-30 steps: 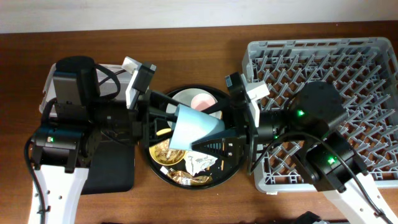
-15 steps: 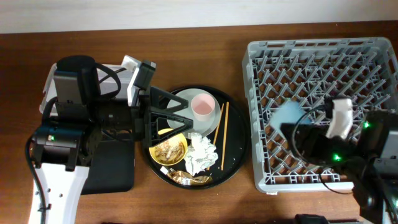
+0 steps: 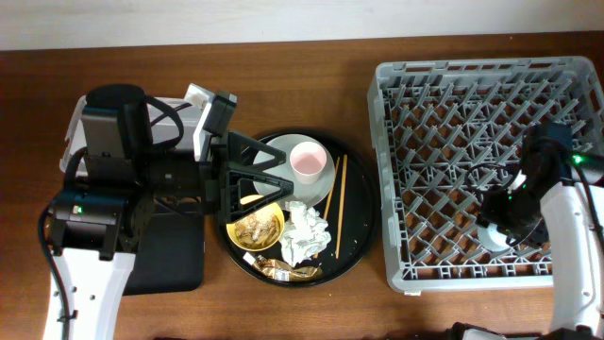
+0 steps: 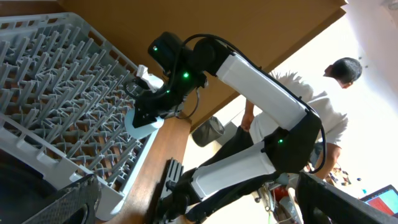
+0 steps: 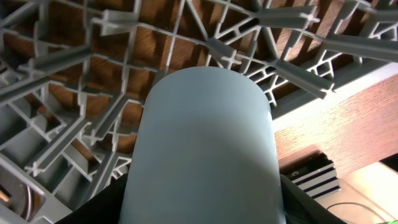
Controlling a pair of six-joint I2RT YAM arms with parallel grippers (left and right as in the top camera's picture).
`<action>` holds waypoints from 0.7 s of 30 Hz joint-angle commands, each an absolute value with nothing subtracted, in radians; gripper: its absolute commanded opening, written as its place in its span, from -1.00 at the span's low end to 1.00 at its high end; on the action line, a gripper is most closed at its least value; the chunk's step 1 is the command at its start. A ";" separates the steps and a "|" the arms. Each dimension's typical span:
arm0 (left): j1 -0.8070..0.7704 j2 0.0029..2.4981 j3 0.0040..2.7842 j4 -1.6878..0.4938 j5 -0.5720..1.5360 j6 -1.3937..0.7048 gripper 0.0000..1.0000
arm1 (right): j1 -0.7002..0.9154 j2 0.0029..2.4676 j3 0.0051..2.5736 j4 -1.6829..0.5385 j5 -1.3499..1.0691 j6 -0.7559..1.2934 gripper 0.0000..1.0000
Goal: Sort waste into correct bins and load items into the dishwasher rack
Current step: 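Place the blue cup upside down in the rack with the right gripper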
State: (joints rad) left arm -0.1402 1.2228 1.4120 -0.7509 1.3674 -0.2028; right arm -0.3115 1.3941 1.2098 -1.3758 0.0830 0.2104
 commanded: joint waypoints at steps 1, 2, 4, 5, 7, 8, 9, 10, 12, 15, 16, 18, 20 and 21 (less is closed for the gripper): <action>-0.141 1.213 1.423 -0.749 1.364 -0.194 0.99 | -0.399 1.389 1.224 -1.372 0.095 0.221 0.19; -0.141 1.213 1.423 -0.749 1.364 -0.194 0.99 | -0.452 1.390 1.223 -1.369 0.074 0.221 0.19; -0.141 1.213 1.423 -0.749 1.364 -0.194 0.99 | -0.530 1.390 1.223 -1.365 0.024 0.213 0.19; -0.141 1.213 1.423 -0.749 1.364 -0.194 0.99 | -0.555 1.390 1.223 -1.365 0.009 0.214 0.19; -0.141 1.213 1.423 -0.749 1.364 -0.194 0.99 | -0.577 1.393 1.222 -1.373 0.009 0.213 0.19; -0.141 1.213 1.423 -0.749 1.365 -0.194 0.99 | -0.577 1.396 1.220 -1.388 0.015 0.205 0.19; -0.141 1.213 1.423 -0.751 1.372 -0.194 0.99 | -0.577 1.396 1.216 -1.396 0.015 0.197 0.19; -0.141 1.213 1.423 -0.761 1.372 -0.195 0.99 | -0.577 1.396 1.214 -1.395 0.015 0.197 0.20; -0.141 1.213 1.423 -0.778 1.372 -0.194 0.99 | -0.577 1.397 1.213 -1.399 0.015 0.197 0.21; -0.141 1.213 1.423 -0.779 1.372 -0.194 0.99 | -0.577 1.400 1.189 -1.394 0.011 0.198 0.33; -0.141 1.213 1.423 -0.779 1.372 -0.195 1.00 | -0.577 1.404 1.174 -1.388 0.011 0.198 0.33; -0.141 1.213 1.423 -0.779 1.372 -0.195 0.99 | -0.577 1.418 1.167 -1.383 0.007 0.198 0.33; -0.141 1.213 1.423 -0.779 1.372 -0.195 0.99 | -0.577 1.443 1.166 -1.384 0.003 0.198 0.35; -0.141 1.213 1.423 -0.779 1.372 -0.195 0.99 | -0.577 1.449 1.166 -1.384 0.003 0.198 0.40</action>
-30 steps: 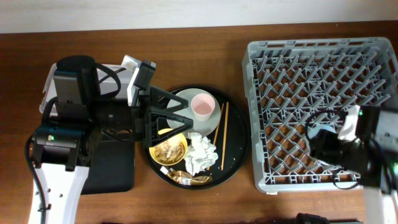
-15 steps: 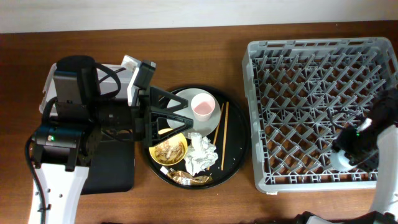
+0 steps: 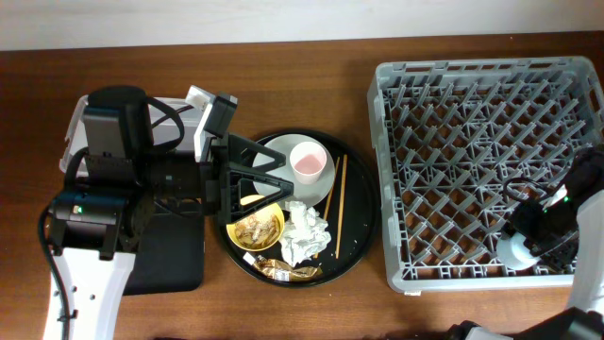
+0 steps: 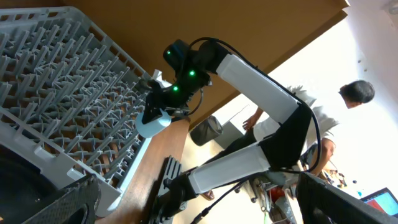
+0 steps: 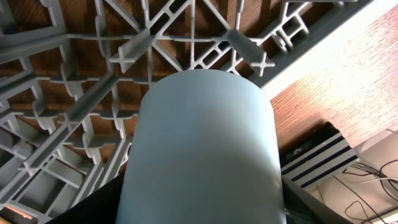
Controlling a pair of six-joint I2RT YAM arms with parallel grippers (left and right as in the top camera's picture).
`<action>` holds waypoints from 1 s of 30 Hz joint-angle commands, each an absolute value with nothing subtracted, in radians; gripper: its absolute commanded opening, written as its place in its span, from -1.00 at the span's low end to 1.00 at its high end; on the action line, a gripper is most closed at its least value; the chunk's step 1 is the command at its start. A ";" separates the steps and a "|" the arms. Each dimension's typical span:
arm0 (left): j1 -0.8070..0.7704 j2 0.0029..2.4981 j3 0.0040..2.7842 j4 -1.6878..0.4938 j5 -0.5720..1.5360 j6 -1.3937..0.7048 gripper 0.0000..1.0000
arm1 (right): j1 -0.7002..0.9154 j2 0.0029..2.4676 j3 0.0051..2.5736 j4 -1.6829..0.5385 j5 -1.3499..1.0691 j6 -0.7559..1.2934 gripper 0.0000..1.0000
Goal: Sort waste into correct bins and load items into the dishwasher rack
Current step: 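Place the blue cup upside down in the rack with the right gripper, then grasp the pink cup with the left gripper and lift it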
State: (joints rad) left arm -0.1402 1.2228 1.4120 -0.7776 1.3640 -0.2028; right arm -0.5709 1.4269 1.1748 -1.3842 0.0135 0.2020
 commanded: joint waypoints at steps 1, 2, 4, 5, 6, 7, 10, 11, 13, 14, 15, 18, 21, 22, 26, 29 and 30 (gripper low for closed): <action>-0.141 1.213 1.423 -0.779 1.372 -0.195 0.99 | -0.577 1.454 1.166 -1.384 0.003 0.198 0.48; -0.141 1.213 1.423 -0.778 1.372 -0.195 0.99 | -0.577 1.460 1.166 -1.384 0.003 0.198 0.72; -0.141 1.213 1.423 -0.778 1.372 -0.194 1.00 | -0.577 1.460 1.167 -1.385 -0.005 0.198 0.97; -0.141 1.213 1.423 -0.778 1.372 -0.194 0.99 | -0.576 1.460 1.167 -1.384 -0.013 0.198 0.97; -0.141 1.213 1.423 -0.778 1.372 -0.194 0.99 | -0.576 1.460 1.168 -1.383 -0.038 0.198 0.97; -0.141 1.213 1.423 -0.778 1.372 -0.195 0.99 | -0.576 1.459 1.176 -1.383 -0.073 0.186 0.97; -0.141 1.213 1.423 -0.778 1.363 -0.194 1.00 | -0.567 1.427 1.222 -1.398 -0.222 0.101 0.97; -0.141 1.211 1.423 -0.778 1.336 -0.194 0.99 | -0.549 1.391 1.261 -1.420 -0.299 0.060 0.97; -0.141 1.200 1.423 -0.779 1.177 -0.194 1.00 | -0.488 1.303 1.339 -1.460 -0.427 0.002 0.97; -0.141 1.191 1.423 -0.780 1.071 -0.194 0.99 | -0.443 1.253 1.367 -1.468 -0.469 -0.011 0.96; -0.142 1.179 1.423 -0.779 0.925 -0.195 0.99 | -0.391 1.200 1.384 -1.467 -0.479 -0.012 0.97; -0.175 1.163 1.423 -0.805 0.486 -0.194 1.00 | -0.200 1.039 1.393 -1.451 -0.510 -0.010 0.97; -0.216 1.173 1.422 -0.796 0.435 -0.193 0.99 | -0.092 0.966 1.393 -1.436 -0.575 -0.011 0.97; -0.228 1.185 1.422 -0.793 0.392 -0.194 0.99 | -0.087 0.960 1.393 -1.436 -0.572 -0.010 0.97; -0.347 1.348 1.422 -0.804 0.148 -0.193 0.99 | -0.087 0.973 1.393 -1.396 -0.565 -0.010 0.97; -0.392 1.551 1.422 -0.700 0.093 -0.184 0.99 | -0.087 1.005 1.393 -1.417 -0.564 -0.008 0.97; -0.401 1.620 1.422 -0.669 0.089 -0.163 0.97 | -0.087 1.015 1.393 -1.421 -0.564 -0.009 0.97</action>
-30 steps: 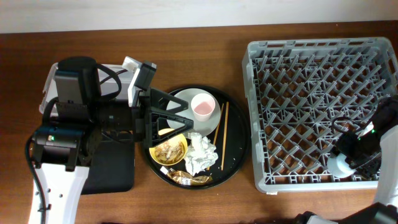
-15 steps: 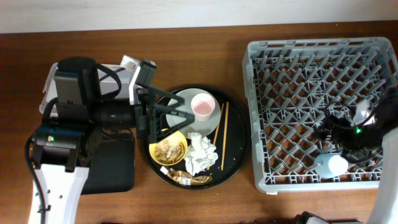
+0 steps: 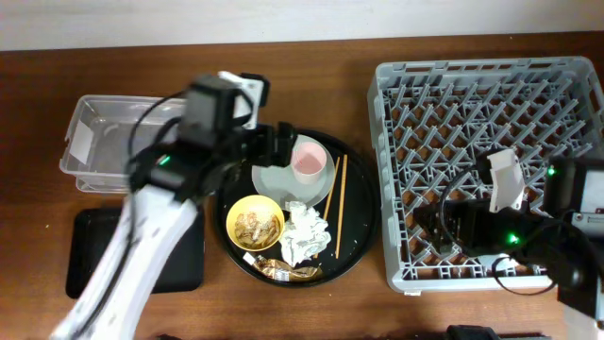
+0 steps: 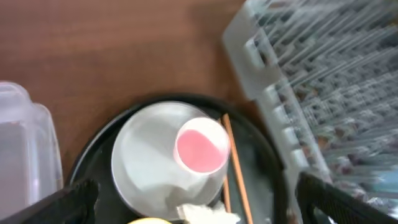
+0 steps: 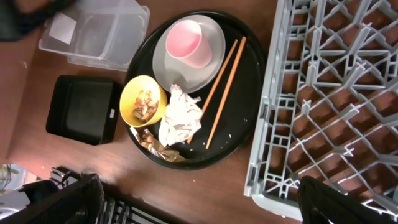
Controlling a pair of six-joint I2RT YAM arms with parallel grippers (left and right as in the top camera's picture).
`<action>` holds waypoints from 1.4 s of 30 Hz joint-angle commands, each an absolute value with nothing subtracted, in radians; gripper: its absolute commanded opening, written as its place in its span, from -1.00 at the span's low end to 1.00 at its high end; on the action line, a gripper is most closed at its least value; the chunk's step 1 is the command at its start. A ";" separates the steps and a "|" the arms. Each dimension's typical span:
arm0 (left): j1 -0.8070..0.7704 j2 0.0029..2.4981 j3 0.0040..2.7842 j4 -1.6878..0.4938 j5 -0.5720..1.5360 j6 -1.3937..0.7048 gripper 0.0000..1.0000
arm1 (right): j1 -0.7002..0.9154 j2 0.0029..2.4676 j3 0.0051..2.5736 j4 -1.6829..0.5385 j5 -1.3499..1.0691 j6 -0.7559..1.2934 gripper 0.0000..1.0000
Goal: Sort waste into correct bins and load items into the dishwasher rack
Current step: 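Grasp the pink cup with the left gripper and lift it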
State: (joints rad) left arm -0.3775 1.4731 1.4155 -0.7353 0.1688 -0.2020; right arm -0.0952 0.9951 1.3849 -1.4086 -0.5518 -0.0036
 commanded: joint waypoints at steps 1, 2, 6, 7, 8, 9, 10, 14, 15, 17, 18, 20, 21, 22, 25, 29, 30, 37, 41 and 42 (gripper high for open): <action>-0.405 1.681 1.422 -0.640 0.089 -0.163 0.96 | -0.085 1.030 1.393 -1.426 -0.564 -0.012 0.97; -0.406 1.742 1.422 -0.608 0.089 -0.163 0.86 | -0.085 1.047 1.393 -1.430 -0.564 -0.012 0.97; -0.424 1.864 1.422 -0.564 0.141 -0.164 0.45 | -0.085 1.118 1.393 -1.457 -0.564 -0.012 0.97; -0.430 1.868 1.422 -0.565 0.121 -0.164 0.45 | -0.085 1.131 1.393 -1.464 -0.564 -0.012 0.97; -0.437 1.875 1.422 -0.565 0.088 -0.164 0.41 | -0.085 1.142 1.393 -1.464 -0.564 -0.012 0.97; -0.445 1.889 1.422 -0.571 0.056 -0.164 0.26 | -0.085 1.154 1.393 -1.463 -0.564 -0.012 0.97; -0.448 1.902 1.422 -0.583 0.064 -0.164 0.25 | -0.085 1.159 1.393 -1.465 -0.564 -0.012 0.97; -0.452 1.979 1.418 -0.600 0.064 -0.164 -0.32 | -0.085 1.156 1.393 -1.478 -0.565 -0.027 0.97; -0.452 1.988 1.418 -0.600 0.063 -0.164 -0.53 | -0.085 1.156 1.393 -1.486 -0.565 -0.027 0.97; -0.451 1.985 1.435 -0.607 0.067 -0.164 -0.99 | -0.085 1.156 1.393 -1.505 -0.565 -0.041 0.97; -0.451 1.956 1.479 -0.662 0.083 -0.164 -0.99 | -0.085 1.155 1.393 -1.523 -0.565 -0.075 0.98; -0.451 1.899 1.538 -0.748 0.086 -0.164 -0.99 | -0.085 1.150 1.393 -1.530 -0.565 -0.079 0.98; -0.450 1.875 1.555 -0.778 0.086 -0.164 -0.99 | -0.085 1.144 1.393 -1.527 -0.566 -0.079 0.97; -0.449 1.828 1.583 -0.838 0.093 -0.166 -0.99 | -0.085 1.131 1.393 -1.525 -0.569 -0.079 0.98; -0.395 1.673 1.615 -0.970 0.288 -0.168 -0.99 | -0.085 1.062 1.406 -1.514 -0.600 -0.078 0.99; -0.216 1.506 1.615 -0.979 0.928 -0.137 -0.99 | -0.085 0.984 1.492 -1.401 -0.930 -0.065 0.75; -0.184 1.482 1.615 -0.980 1.090 -0.105 -0.99 | -0.085 0.975 1.511 -1.353 -1.022 -0.043 0.72; -0.212 1.443 1.615 -0.979 1.523 -0.074 -0.99 | -0.085 0.975 1.524 -1.170 -1.326 -0.010 0.75; -0.284 1.443 1.615 -0.979 1.523 -0.074 -0.99 | -0.084 0.981 1.524 -1.118 -1.355 0.020 0.87; -0.298 1.443 1.615 -0.978 1.522 -0.073 -0.99 | -0.078 0.986 1.524 -1.109 -1.359 0.021 0.87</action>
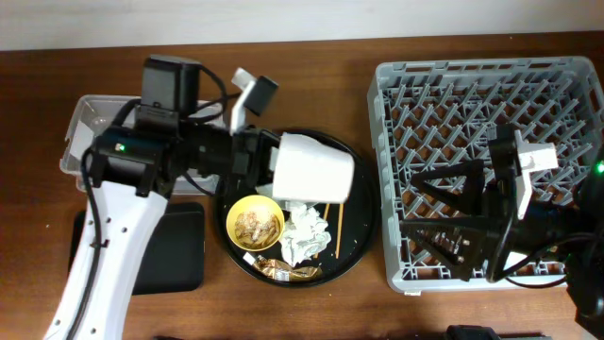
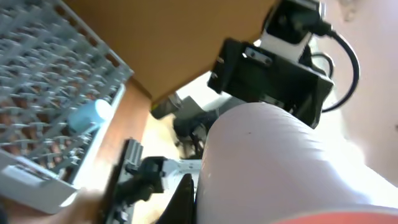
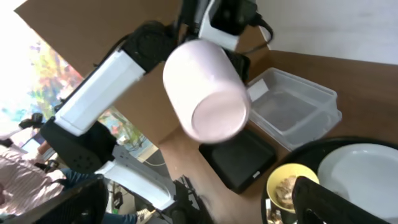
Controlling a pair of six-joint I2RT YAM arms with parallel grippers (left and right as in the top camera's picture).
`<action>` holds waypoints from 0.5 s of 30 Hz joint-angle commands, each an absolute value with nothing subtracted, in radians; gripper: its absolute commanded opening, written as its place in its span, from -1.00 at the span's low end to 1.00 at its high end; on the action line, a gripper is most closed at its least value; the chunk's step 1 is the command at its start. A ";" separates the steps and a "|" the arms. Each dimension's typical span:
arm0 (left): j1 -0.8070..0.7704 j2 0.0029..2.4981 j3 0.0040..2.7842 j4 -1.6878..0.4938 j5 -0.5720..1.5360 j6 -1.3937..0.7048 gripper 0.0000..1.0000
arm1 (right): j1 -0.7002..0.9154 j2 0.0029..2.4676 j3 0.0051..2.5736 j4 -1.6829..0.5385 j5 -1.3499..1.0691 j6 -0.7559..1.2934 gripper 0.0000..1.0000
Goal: Sort waste into correct bins and load items into the dishwasher rack
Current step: 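Grasp the pink cup with the left gripper and lift it, then hand the pink cup from the left gripper to the right gripper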
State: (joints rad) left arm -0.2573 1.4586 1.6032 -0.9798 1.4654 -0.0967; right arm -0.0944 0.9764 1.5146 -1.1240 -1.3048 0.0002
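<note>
A pink cup (image 1: 316, 170) hangs on its side above the black round tray (image 1: 363, 227), with my left gripper (image 1: 274, 162) shut on it. It fills the left wrist view (image 2: 280, 162), and the right wrist view shows it in the air (image 3: 208, 93). On the tray are a yellow bowl of scraps (image 1: 255, 225), crumpled tissue (image 1: 302, 234), a wrapper (image 1: 278, 269) and chopsticks (image 1: 332, 227). My right gripper (image 1: 429, 219) is open and empty over the grey dishwasher rack (image 1: 472, 85). A light blue cup (image 2: 92, 116) lies in the rack.
A clear plastic bin (image 1: 90, 132) stands at the back left and a black bin (image 1: 175, 250) in front of it. A white plate (image 3: 360, 168) sits on the tray, under the raised cup. The rack fills the right side of the table.
The pink cup stood on the white plate with my left gripper over it; now that gripper is shut on the cup, raised and tipped sideways. My right gripper now faces left across the tray.
My right gripper held the light blue cup low in the rack's front, then at its front right corner. Then it was empty above the rack, and my left arm had moved over the plate. Now the left gripper holds the pink cup above the tray.
</note>
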 commanded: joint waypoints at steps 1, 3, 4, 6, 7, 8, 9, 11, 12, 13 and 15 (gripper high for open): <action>-0.305 1.443 1.615 -0.974 1.514 -0.073 -0.99 | -0.058 0.991 1.524 -1.095 -1.358 0.036 0.87; -0.305 1.443 1.615 -0.974 1.486 -0.073 -0.99 | 0.025 1.007 1.524 -1.040 -1.353 0.044 0.86; -0.305 1.443 1.615 -0.974 1.473 -0.074 -0.99 | 0.098 1.027 1.524 -0.991 -1.295 0.093 0.87; -0.305 1.443 1.615 -0.974 1.473 -0.074 -0.99 | 0.199 1.062 1.524 -0.941 -1.180 0.144 0.87; -0.305 1.443 1.615 -0.974 1.473 -0.074 -0.99 | 0.265 1.093 1.524 -0.920 -1.138 0.151 0.86; -0.305 1.443 1.615 -0.974 1.473 -0.074 -0.99 | 0.305 1.118 1.524 -0.900 -1.134 0.152 0.86; -0.305 1.443 1.615 -0.974 1.473 -0.074 -0.99 | 0.340 1.144 1.524 -0.878 -1.106 0.163 0.86; -0.305 1.443 1.615 -0.974 1.473 -0.074 -0.99 | 0.371 1.181 1.524 -0.856 -1.053 0.174 0.86; -0.305 1.443 1.615 -0.974 1.473 -0.074 -0.99 | 0.380 1.202 1.524 -0.836 -1.052 0.174 0.81; -0.305 1.443 1.615 -0.974 1.473 -0.074 -0.99 | 0.380 1.211 1.524 -0.827 -1.033 0.174 0.80; -0.305 1.443 1.615 -0.974 1.474 -0.074 -0.99 | 0.363 1.212 1.524 -0.833 -0.964 0.174 0.80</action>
State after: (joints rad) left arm -0.2405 1.4586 1.6028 -0.9756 1.3804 -0.0937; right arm 0.3309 1.1595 1.5177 -0.8581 -1.0267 0.1833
